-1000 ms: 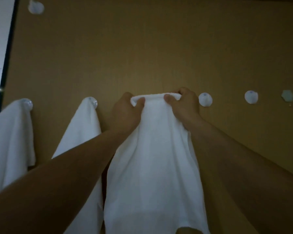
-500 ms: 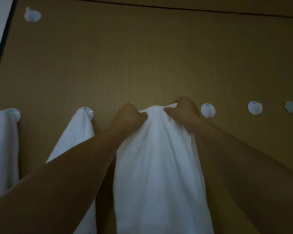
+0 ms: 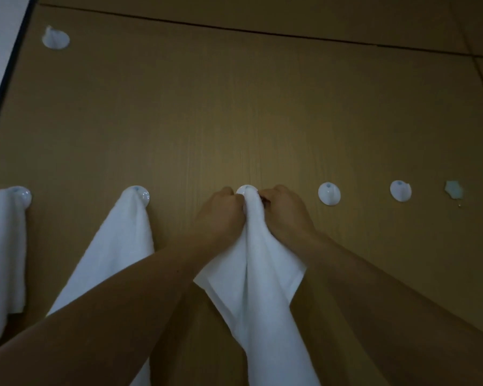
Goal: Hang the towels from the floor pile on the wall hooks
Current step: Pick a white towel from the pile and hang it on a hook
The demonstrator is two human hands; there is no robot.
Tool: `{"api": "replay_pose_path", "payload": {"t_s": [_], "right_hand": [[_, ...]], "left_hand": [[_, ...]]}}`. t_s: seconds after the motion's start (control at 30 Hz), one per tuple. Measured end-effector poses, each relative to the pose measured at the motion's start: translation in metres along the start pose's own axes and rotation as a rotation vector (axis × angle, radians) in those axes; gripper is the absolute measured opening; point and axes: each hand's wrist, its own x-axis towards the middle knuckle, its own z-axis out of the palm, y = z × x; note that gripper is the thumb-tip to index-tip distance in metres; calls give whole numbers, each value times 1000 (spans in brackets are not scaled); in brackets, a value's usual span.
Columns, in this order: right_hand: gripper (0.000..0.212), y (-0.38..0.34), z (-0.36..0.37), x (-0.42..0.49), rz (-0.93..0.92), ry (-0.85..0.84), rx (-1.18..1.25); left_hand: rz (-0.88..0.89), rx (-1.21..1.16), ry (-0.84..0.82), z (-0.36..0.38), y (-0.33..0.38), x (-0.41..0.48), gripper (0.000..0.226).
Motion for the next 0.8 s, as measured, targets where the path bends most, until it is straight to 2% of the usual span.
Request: {"api": "replay_pose_path", "payload": {"t_s": [0.13, 0.2, 0.27, 0.37, 0.4, 0.5, 0.63, 0.7, 0.8], "right_hand": [[29, -5, -8, -9, 99, -74, 180], [20, -9, -13, -12, 124, -160, 193], [21, -12, -16, -14, 128, -225, 160], [25, -16, -17, -16, 155, -239, 175], [21, -18, -16, -17, 170, -234, 198], [19, -23, -9, -23, 232, -220, 286], [30, -16, 0, -39, 237, -281, 324], [34, -10, 3, -49, 257, -255, 486], [49, -4, 4, -62, 285, -191, 586]], "left_hand": [[-42, -106, -7, -5, 10, -14, 36], [-4, 87, -15, -6, 14, -24, 41], [31, 307, -33, -6, 14, -33, 46], [5, 361, -137, -3, 18, -38, 58], [-11, 349, -159, -1, 22, -37, 55], [-114, 86, -157, 3, 29, -38, 23], [-323, -393, -75, 0, 20, -43, 3], [-507, -626, -59, -1, 19, -45, 5], [-754, -982, -34, 4, 20, -50, 18]]}}
